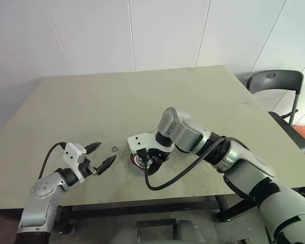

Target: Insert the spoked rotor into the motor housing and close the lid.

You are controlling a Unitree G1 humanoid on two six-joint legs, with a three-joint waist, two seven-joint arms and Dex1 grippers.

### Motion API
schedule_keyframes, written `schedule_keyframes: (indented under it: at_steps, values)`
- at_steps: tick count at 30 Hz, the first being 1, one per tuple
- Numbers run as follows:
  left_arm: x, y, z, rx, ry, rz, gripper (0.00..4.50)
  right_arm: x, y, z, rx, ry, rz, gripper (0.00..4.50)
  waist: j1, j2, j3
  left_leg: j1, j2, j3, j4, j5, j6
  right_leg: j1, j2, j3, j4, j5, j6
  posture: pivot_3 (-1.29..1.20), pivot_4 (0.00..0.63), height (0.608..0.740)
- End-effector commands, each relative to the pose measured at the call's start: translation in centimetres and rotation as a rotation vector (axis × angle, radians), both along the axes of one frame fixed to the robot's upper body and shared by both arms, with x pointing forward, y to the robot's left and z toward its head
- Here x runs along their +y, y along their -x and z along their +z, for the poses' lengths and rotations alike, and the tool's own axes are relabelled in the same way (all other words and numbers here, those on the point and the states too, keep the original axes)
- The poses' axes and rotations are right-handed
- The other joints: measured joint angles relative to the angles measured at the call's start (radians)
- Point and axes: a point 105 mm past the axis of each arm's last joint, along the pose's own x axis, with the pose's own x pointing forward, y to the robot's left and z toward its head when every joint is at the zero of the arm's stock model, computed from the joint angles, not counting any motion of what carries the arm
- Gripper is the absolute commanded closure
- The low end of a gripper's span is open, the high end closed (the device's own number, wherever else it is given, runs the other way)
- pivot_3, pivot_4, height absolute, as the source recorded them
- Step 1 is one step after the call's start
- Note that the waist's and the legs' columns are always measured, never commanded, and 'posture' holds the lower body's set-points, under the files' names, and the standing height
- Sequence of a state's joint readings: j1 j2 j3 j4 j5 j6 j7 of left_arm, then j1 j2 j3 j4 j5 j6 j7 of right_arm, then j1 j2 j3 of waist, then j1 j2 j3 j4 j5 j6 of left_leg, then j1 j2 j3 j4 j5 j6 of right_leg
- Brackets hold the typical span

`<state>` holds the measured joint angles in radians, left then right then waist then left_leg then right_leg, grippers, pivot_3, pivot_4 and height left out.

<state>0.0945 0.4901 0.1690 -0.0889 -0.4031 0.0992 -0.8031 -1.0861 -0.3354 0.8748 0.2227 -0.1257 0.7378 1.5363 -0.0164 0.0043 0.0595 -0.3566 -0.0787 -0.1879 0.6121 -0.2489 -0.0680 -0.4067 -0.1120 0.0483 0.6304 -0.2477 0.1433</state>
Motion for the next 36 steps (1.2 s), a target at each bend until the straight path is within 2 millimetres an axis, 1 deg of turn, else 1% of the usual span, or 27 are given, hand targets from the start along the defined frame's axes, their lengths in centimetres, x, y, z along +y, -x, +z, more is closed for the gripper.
schedule_keyframes:
  at_steps: [1,5,6,8,11,14,16,19,20,22,24,25,26,28,29,31,33,35,36]
  values:
    - [-0.1,-0.3,1.0,-0.045,-0.013,-0.007,0.00,0.3,-0.8,0.3,-0.068,-0.002,0.000,1.56,0.000,0.000,0.000,0.000,0.000,0.000,0.000,0.000,0.000,0.000,0.000,0.000,0.000,0.000,0.000,0.00,0.000,0.740]
    - [-0.2,-0.3,0.9,-0.043,-0.014,-0.009,0.00,0.1,-0.4,0.3,-0.059,0.017,0.024,0.20,0.000,0.000,0.000,0.000,0.000,0.000,0.000,0.000,0.000,0.000,0.000,0.000,0.000,0.000,0.000,0.00,0.000,0.740]
    - [-0.1,-0.4,0.8,-0.042,-0.014,-0.009,0.00,0.3,-0.5,0.4,-0.065,0.004,0.011,0.02,-0.001,0.000,0.000,0.000,0.000,0.000,0.000,0.000,0.000,0.000,0.000,0.000,0.000,0.000,0.000,0.00,0.000,0.740]
    - [0.0,-0.4,0.6,-0.038,-0.014,-0.008,0.00,0.7,-0.4,1.1,-0.060,-0.019,0.006,0.02,-0.001,0.000,0.000,0.000,0.000,0.000,0.000,0.000,0.000,0.000,0.000,0.000,0.000,0.000,0.000,0.00,0.000,0.740]
    - [0.3,-0.3,0.1,-0.028,-0.009,-0.007,0.00,1.0,0.2,2.9,-0.027,-0.066,0.017,0.02,-0.001,0.000,0.000,0.000,0.000,0.000,0.000,0.000,0.000,0.000,0.000,0.000,0.000,0.000,0.000,0.00,0.000,0.740]
    - [0.7,-0.1,-0.3,-0.022,-0.011,-0.008,0.00,1.0,0.6,5.4,0.013,-0.170,-0.006,0.02,0.001,0.000,0.000,0.000,0.000,0.000,0.000,0.000,0.000,0.000,0.000,0.000,0.000,0.000,0.000,0.00,0.000,0.740]
    - [0.8,-0.1,-0.5,-0.026,-0.012,-0.008,0.00,1.1,0.0,7.2,0.046,-0.285,-0.099,0.02,0.002,0.000,0.000,0.000,0.000,0.000,0.000,0.000,0.000,0.000,0.000,0.000,0.000,0.000,0.000,0.00,0.000,0.740]
    - [0.8,0.0,-0.2,-0.038,0.001,-0.005,0.00,-0.5,-1.6,8.9,0.079,-0.434,-0.261,0.02,0.006,0.000,0.000,0.000,0.000,0.000,0.000,0.000,0.000,0.001,0.000,0.000,0.000,0.000,-0.001,0.00,0.000,0.740]
    - [0.8,0.1,-0.1,-0.039,0.011,-0.005,0.00,-1.1,-2.2,9.1,0.089,-0.473,-0.311,0.02,0.007,-0.001,0.000,0.000,0.000,0.000,0.001,0.000,0.000,0.001,0.000,0.000,-0.001,-0.001,-0.001,0.00,0.000,0.740]
    - [0.8,0.2,0.1,-0.037,0.018,-0.006,0.00,-2.5,-3.0,9.1,0.098,-0.525,-0.389,0.02,0.006,-0.001,-0.001,0.000,0.000,0.000,0.001,0.000,0.000,0.001,0.000,0.000,-0.001,-0.001,-0.002,0.00,0.000,0.740]
    - [1.2,0.1,0.2,-0.018,0.022,0.023,0.00,-4.2,-3.5,8.3,0.087,-0.516,-0.459,0.02,0.006,-0.001,-0.001,0.000,0.000,0.000,0.000,0.000,0.000,0.001,0.000,0.000,-0.002,-0.001,-0.003,0.00,0.000,0.740]
    - [1.5,-0.2,0.5,0.000,0.053,0.059,0.00,-4.9,-3.5,8.2,0.079,-0.533,-0.465,0.02,0.006,-0.001,-0.001,-0.001,0.000,0.001,0.000,0.000,0.000,0.001,-0.001,0.000,-0.002,-0.001,-0.003,0.00,0.000,0.740]
    - [1.9,-0.5,0.9,0.010,0.089,0.095,0.00,-5.2,-3.2,8.2,0.065,-0.592,-0.434,0.02,0.005,-0.001,-0.001,-0.001,0.000,0.001,0.000,0.000,0.000,0.001,-0.001,0.000,-0.002,-0.001,-0.002,0.00,0.000,0.740]
    - [2.5,-1.2,1.6,0.042,0.169,0.164,0.00,-5.8,-3.0,8.4,-0.014,-0.725,-0.354,0.02,0.005,-0.002,0.000,-0.001,0.000,0.001,0.000,0.000,0.000,0.001,-0.001,0.000,-0.002,-0.001,-0.002,0.00,0.000,0.740]
    - [2.6,-1.3,1.9,0.043,0.169,0.172,0.00,-6.3,-3.3,7.8,-0.050,-0.723,-0.373,0.02,0.002,-0.002,0.000,-0.001,0.001,0.001,-0.001,0.000,0.000,0.001,-0.001,0.000,-0.003,0.000,0.000,0.00,0.000,0.740]
    - [2.7,-1.5,2.1,0.059,0.158,0.186,0.00,-7.1,-3.4,6.7,-0.099,-0.698,-0.373,0.02,-0.004,-0.001,0.000,-0.001,0.001,0.002,0.000,0.000,0.000,0.001,-0.001,0.000,-0.002,0.000,0.001,0.00,0.000,0.740]
    - [2.9,-1.8,2.7,0.041,0.141,0.208,0.00,-7.4,-3.1,5.9,-0.135,-0.697,-0.349,0.02,-0.003,-0.002,0.000,0.000,0.001,0.003,0.000,0.000,0.000,0.001,-0.001,0.000,-0.003,0.000,0.001,0.00,0.000,0.740]
    - [3.7,-2.2,2.1,0.079,0.083,0.268,0.00,-7.4,-2.4,5.4,-0.136,-0.716,-0.312,0.02,-0.001,-0.002,0.000,0.000,0.001,0.003,0.001,0.000,0.000,0.002,-0.001,0.000,-0.003,0.000,0.001,0.00,0.000,0.740]
    - [4.4,-2.5,1.5,0.096,0.002,0.318,0.00,-7.4,-2.1,5.0,-0.137,-0.733,-0.295,0.02,0.001,-0.002,0.000,0.000,0.001,0.003,0.000,0.000,0.000,0.002,-0.001,0.000,-0.003,0.000,0.001,0.00,0.000,0.740]
